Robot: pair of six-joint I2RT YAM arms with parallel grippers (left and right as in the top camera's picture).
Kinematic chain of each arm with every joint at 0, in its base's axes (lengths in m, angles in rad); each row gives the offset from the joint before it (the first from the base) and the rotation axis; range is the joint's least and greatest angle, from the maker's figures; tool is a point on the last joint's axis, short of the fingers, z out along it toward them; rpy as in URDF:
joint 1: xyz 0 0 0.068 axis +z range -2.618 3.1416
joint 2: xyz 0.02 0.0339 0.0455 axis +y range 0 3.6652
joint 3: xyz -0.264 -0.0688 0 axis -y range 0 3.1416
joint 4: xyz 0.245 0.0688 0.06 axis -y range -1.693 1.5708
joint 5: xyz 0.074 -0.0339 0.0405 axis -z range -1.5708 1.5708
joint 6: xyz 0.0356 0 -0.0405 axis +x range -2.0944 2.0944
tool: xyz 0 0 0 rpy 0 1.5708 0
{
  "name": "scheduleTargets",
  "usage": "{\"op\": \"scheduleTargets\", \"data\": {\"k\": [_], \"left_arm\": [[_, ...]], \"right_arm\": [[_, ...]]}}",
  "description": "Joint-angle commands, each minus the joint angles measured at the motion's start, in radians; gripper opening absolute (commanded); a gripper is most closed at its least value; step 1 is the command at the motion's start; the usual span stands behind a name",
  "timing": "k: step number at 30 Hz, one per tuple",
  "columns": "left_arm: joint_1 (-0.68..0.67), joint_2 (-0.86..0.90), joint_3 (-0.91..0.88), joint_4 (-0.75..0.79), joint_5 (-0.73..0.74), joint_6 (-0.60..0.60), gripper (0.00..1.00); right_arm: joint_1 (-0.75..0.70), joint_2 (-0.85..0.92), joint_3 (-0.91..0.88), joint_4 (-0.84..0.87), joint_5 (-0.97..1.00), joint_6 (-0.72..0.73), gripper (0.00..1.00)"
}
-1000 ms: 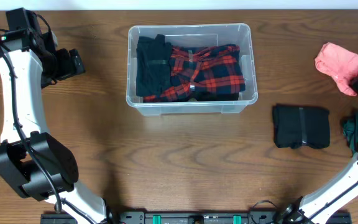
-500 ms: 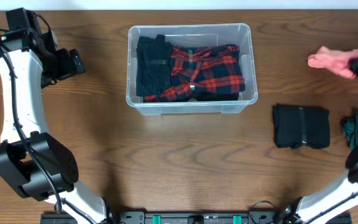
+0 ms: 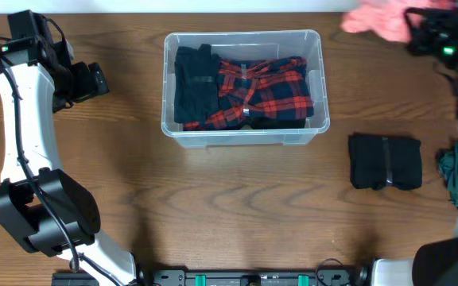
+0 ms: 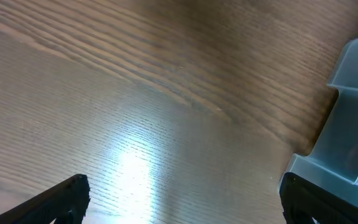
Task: Pack container
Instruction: 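Carry the pink shirt with the right gripper into the bin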
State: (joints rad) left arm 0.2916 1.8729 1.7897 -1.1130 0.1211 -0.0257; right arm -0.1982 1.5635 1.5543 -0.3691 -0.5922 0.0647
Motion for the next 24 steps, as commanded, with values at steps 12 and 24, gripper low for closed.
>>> {"op": "scheduleTargets", "data": {"k": [12,24], "left_arm": [[0.002,-0.001,-0.006,0.000,-0.001,0.002,0.98],[0.002,-0.001,-0.006,0.000,-0.001,0.002,0.98]], "right_arm": [[0.402,0.138,0.020,0.235,-0.010,-0.089,0.01],[0.449,0.288,0.020,0.261,-0.109,-0.119,0.01]]}}
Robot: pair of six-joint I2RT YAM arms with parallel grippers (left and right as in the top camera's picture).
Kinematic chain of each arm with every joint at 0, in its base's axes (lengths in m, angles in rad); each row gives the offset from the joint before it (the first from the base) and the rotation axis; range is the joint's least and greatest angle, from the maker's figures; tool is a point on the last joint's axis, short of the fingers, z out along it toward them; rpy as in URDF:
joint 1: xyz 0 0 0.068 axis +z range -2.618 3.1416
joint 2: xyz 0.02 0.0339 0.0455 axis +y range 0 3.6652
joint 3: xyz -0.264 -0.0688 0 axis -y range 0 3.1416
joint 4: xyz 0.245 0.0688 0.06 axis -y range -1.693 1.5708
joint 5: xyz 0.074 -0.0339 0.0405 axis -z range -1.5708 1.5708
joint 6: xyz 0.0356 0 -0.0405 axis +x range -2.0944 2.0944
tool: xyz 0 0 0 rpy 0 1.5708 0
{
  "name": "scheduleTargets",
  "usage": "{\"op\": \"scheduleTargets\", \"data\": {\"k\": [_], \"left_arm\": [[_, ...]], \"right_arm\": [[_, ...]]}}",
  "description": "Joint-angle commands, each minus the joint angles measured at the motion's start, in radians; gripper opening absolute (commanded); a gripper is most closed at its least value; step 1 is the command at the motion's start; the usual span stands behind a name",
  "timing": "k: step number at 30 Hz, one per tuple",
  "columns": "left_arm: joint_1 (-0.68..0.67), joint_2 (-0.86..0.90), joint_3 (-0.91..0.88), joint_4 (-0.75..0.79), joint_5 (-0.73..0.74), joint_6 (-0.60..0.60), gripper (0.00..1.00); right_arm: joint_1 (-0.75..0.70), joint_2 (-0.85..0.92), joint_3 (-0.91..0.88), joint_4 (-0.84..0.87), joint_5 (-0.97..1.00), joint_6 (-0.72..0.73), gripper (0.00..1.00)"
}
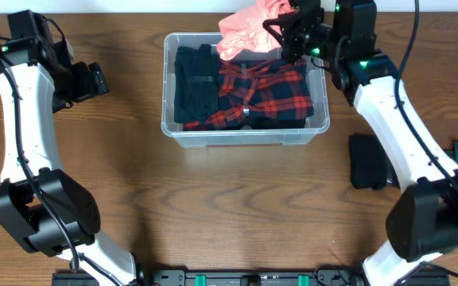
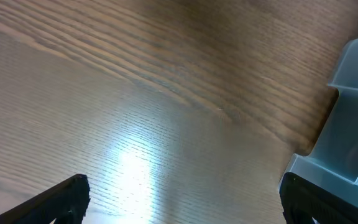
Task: Pack container
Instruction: 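Carry the pink shirt with the right gripper into the bin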
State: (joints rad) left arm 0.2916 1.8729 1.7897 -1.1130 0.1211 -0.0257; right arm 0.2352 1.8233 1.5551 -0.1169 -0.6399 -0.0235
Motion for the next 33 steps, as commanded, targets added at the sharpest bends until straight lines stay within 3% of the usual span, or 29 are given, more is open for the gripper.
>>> {"op": "scheduleTargets", "data": {"k": [1,9,21,25,27,33], "left_arm": [[0.002,-0.001,-0.006,0.000,-0.001,0.002,0.98],[0.002,-0.001,-0.006,0.000,-0.001,0.002,0.98],[0.002,-0.001,-0.006,0.000,-0.001,0.002,0.98],[0.002,-0.001,-0.006,0.000,-0.001,0.002,0.98],[0.002,-0.001,-0.006,0.000,-0.001,0.002,0.98],[0.002,-0.001,-0.006,0.000,-0.001,0.002,0.98]], "right_arm": [[0.019,0.035,0.019,0.009,-0.062,-0.031,0.01],[0.027,0.075,0.019,-0.007,-0.063,-0.031,0.01],[0.028,0.117,0.018,-0.114,0.124,-0.031,0.01],[0.027,0.121,0.018,-0.173,0.208,-0.031,0.36],[0.022,0.116,0.018,-0.193,0.237,-0.031,0.41],[0.003,0.057,0.019,-0.222,0.233,-0.031,0.45]]}}
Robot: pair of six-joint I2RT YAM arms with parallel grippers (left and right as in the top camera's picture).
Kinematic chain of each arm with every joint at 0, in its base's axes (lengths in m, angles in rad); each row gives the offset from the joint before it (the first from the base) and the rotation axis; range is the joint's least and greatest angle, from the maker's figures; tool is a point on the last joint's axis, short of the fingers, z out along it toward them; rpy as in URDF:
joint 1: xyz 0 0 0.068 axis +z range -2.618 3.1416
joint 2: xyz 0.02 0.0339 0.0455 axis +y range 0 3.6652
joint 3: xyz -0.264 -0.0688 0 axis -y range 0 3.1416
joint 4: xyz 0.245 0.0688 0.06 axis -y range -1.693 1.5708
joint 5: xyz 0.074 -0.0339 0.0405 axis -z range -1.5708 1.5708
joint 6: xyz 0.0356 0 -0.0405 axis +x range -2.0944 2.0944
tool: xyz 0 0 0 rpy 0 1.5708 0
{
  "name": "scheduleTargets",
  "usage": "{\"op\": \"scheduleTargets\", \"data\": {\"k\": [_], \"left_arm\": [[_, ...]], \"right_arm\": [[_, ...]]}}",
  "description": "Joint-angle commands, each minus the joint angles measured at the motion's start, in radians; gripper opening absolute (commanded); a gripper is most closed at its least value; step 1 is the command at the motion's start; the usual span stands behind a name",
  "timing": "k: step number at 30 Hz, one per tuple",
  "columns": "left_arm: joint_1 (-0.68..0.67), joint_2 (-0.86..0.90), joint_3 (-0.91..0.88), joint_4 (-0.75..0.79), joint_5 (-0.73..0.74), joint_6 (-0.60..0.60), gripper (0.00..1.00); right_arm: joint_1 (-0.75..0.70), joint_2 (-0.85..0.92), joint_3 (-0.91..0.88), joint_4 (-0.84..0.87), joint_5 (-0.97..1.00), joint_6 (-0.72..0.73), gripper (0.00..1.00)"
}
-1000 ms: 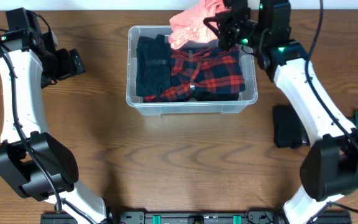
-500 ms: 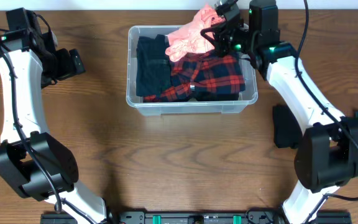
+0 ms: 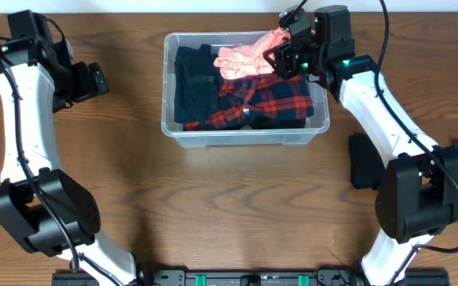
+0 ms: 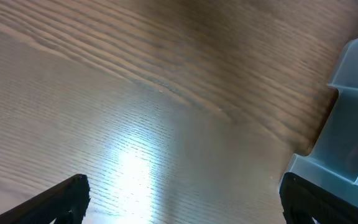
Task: Pack container
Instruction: 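Carry the pink shirt with the right gripper into the bin, then release the pink shirt and withdraw the right gripper to the right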
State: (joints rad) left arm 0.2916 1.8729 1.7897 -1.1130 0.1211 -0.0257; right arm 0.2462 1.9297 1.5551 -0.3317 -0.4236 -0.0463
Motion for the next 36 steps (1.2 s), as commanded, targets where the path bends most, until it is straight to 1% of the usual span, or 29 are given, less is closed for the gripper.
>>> {"op": "scheduleTargets", "data": {"k": [1,10,14,16,20,22,25,27,33,36], "left_arm": [[0.002,-0.001,-0.006,0.000,-0.001,0.002,0.98],[0.002,-0.001,-0.006,0.000,-0.001,0.002,0.98],[0.002,-0.001,-0.006,0.000,-0.001,0.002,0.98],[0.002,-0.001,-0.006,0.000,-0.001,0.002,0.98],[0.002,-0.001,-0.006,0.000,-0.001,0.002,0.98],[0.002,-0.001,-0.006,0.000,-0.001,0.002,0.98],[0.002,-0.001,-0.006,0.000,-0.001,0.002,0.98],[0.002,-0.001,-0.006,0.000,-0.001,0.002,0.98],[0.002,-0.001,-0.006,0.000,-0.001,0.002,0.98],[0.002,-0.001,-0.006,0.000,-0.001,0.002,0.98]], "right_arm": [[-0.012,-0.067,0.019,-0.011,0.017,-0.008,0.46],[-0.011,-0.201,0.019,-0.034,0.061,-0.011,0.54],[0.004,-0.191,0.019,-0.009,0.062,-0.011,0.54],[0.016,-0.170,0.019,0.000,0.061,-0.011,0.46],[0.043,-0.094,0.019,0.027,0.062,-0.011,0.24],[0.054,-0.044,0.019,0.042,0.061,-0.011,0.15],[0.071,0.035,0.019,0.046,0.061,-0.008,0.04],[0.079,0.082,0.019,0.043,0.061,0.003,0.01],[0.095,0.217,0.019,0.031,0.061,0.008,0.01],[0.093,0.249,0.019,0.032,0.062,0.008,0.01]]}}
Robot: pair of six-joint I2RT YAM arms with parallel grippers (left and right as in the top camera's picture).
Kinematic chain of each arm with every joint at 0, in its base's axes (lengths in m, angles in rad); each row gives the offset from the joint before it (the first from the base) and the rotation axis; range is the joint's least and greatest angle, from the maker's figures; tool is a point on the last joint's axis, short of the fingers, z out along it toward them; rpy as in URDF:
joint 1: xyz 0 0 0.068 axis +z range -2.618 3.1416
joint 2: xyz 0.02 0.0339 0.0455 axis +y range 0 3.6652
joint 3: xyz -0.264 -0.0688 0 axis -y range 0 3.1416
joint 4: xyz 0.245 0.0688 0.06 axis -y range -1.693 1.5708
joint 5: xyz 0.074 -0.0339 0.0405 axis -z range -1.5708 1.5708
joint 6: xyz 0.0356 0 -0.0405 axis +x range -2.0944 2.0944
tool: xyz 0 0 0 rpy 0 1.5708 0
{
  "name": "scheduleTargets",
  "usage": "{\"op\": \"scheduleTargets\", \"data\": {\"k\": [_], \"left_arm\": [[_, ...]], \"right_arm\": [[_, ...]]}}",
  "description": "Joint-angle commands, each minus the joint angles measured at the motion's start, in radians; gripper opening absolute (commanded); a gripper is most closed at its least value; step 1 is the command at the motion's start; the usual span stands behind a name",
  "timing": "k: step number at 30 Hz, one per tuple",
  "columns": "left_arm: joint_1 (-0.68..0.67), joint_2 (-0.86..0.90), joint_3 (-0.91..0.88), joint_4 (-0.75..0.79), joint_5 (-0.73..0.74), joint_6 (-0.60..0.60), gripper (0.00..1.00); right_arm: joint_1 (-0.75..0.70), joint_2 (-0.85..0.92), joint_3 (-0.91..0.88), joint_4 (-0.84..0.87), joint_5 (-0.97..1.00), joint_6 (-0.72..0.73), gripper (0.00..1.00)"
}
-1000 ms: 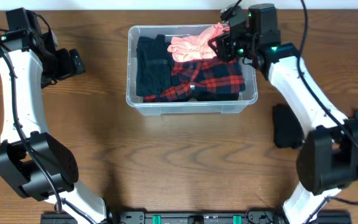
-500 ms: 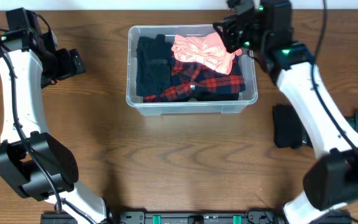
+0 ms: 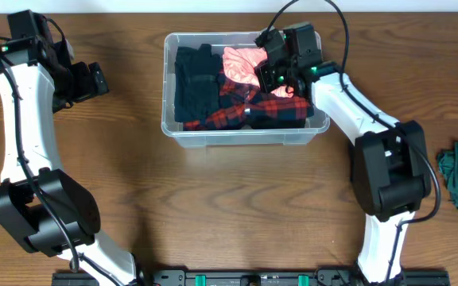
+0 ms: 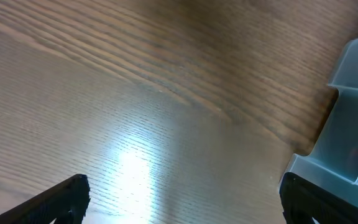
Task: Pack container
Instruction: 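Release the pink shirt and withdraw the right gripper to the right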
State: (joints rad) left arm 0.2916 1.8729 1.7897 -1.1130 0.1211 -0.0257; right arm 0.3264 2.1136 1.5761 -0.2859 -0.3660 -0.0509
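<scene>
The clear plastic container (image 3: pixel 245 137) stands at the back middle of the table, holding a black garment (image 3: pixel 193 83) and a red plaid shirt (image 3: pixel 281 99). On top of them, at the back of the container, lies a pink garment (image 3: pixel 241 63). My right gripper (image 3: pixel 270 75) is down inside the container at the pink garment's right edge and appears shut on it. My left gripper (image 4: pixel 182 200) hangs open and holds nothing above bare wood, left of the container, whose corner (image 4: pixel 353 112) shows in the left wrist view.
A dark green garment lies at the table's right edge. My right arm's lower link (image 3: pixel 388 175) reaches over the table to the right of the container. The left arm (image 3: pixel 22 119) stands along the left side.
My right gripper has come down and slightly left, from over the container's back right corner to inside it. The pink garment now rests on the plaid shirt. The left arm has not moved.
The right gripper first held the pink garment at the table's far right back corner. Then it had it above the container's back rim, then lower over the back right corner. Now the garment lies inside. The left gripper stayed open and still.
</scene>
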Motion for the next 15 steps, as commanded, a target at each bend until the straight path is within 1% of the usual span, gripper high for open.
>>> {"op": "scheduleTargets", "data": {"k": [1,5,9,10,13,14,15], "left_arm": [[0.002,-0.001,-0.006,0.000,-0.001,0.002,0.98],[0.002,-0.001,-0.006,0.000,-0.001,0.002,0.98],[0.002,-0.001,-0.006,0.000,-0.001,0.002,0.98],[0.002,-0.001,-0.006,0.000,-0.001,0.002,0.98],[0.002,-0.001,-0.006,0.000,-0.001,0.002,0.98],[0.002,-0.001,-0.006,0.000,-0.001,0.002,0.98],[0.002,-0.001,-0.006,0.000,-0.001,0.002,0.98]], "right_arm": [[0.010,0.065,-0.002,-0.014,0.004,0.013,0.01],[-0.007,0.038,0.003,-0.011,0.003,0.029,0.01],[-0.027,-0.037,0.029,-0.043,-0.009,0.055,0.02],[-0.031,-0.061,0.035,-0.051,-0.009,0.055,0.06],[-0.043,-0.167,0.049,-0.089,-0.008,0.054,0.23],[-0.047,-0.201,0.049,-0.097,-0.008,0.054,0.33],[-0.052,-0.245,0.049,-0.112,-0.008,0.054,0.40]]}}
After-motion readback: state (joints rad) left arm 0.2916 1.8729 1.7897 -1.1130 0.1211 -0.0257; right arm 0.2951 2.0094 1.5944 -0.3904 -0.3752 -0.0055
